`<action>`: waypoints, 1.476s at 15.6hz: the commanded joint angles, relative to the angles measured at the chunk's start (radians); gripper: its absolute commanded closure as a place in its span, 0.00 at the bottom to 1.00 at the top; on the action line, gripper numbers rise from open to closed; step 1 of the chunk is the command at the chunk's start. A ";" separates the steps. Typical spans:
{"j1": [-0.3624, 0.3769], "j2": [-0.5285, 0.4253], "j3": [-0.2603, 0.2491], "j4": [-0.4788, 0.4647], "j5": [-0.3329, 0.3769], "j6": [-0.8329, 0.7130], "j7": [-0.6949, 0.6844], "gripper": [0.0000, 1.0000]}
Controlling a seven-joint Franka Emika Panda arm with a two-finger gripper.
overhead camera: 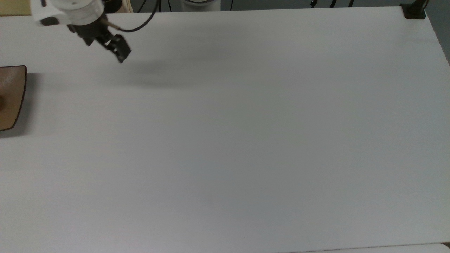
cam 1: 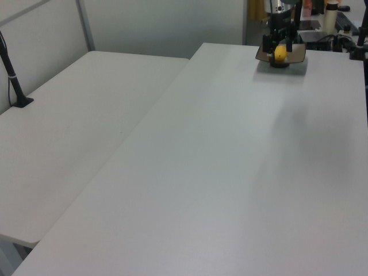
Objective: Put potatoes on a ceramic plate
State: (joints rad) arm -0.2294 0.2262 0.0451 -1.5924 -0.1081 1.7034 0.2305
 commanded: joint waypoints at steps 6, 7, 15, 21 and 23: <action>0.176 -0.246 -0.013 -0.172 -0.004 -0.131 -0.028 0.00; 0.194 -0.263 -0.016 -0.172 0.002 -0.125 -0.026 0.00; 0.277 -0.298 -0.016 -0.244 0.042 0.050 -0.065 0.00; 0.274 -0.303 -0.016 -0.282 0.047 0.105 -0.065 0.00; 0.266 -0.306 -0.016 -0.281 0.080 0.108 -0.065 0.00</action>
State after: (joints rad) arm 0.0397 -0.0394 0.0422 -1.8248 -0.0811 1.7703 0.1974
